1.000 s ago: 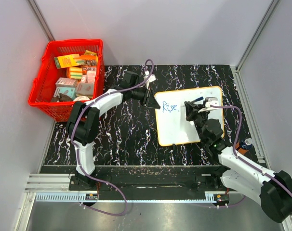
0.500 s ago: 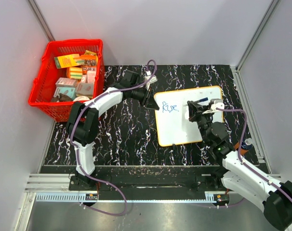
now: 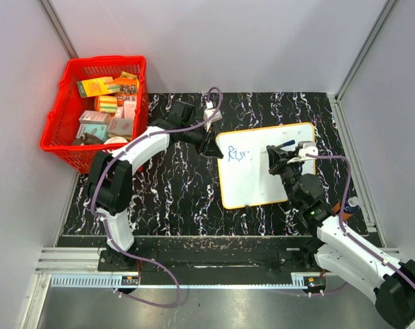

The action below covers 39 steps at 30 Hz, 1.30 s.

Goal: Write a sentence on the whiteboard

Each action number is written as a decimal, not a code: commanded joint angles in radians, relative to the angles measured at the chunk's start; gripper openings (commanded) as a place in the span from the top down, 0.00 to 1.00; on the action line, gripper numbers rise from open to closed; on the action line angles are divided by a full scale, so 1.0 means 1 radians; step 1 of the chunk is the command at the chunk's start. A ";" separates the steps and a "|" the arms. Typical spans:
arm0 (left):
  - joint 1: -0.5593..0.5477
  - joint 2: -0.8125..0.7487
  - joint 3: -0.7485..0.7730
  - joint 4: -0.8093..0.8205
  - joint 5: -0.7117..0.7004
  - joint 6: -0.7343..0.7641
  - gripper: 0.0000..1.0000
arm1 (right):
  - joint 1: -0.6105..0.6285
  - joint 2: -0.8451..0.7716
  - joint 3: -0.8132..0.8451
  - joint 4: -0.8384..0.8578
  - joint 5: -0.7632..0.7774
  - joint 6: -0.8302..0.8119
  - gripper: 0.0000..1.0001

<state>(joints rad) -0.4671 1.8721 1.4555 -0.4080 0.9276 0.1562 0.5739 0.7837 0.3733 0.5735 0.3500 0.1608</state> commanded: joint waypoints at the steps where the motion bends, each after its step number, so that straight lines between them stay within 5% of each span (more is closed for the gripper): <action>1: -0.024 0.010 -0.066 -0.118 -0.214 0.290 1.00 | -0.005 -0.026 0.012 -0.001 0.000 -0.018 1.00; 39: -0.074 -0.022 -0.126 -0.049 -0.314 0.204 1.00 | -0.005 0.012 -0.010 0.054 -0.013 -0.049 1.00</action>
<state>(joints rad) -0.4988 1.7985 1.3975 -0.3752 0.8433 0.1661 0.5739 0.7811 0.3584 0.5793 0.3458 0.1333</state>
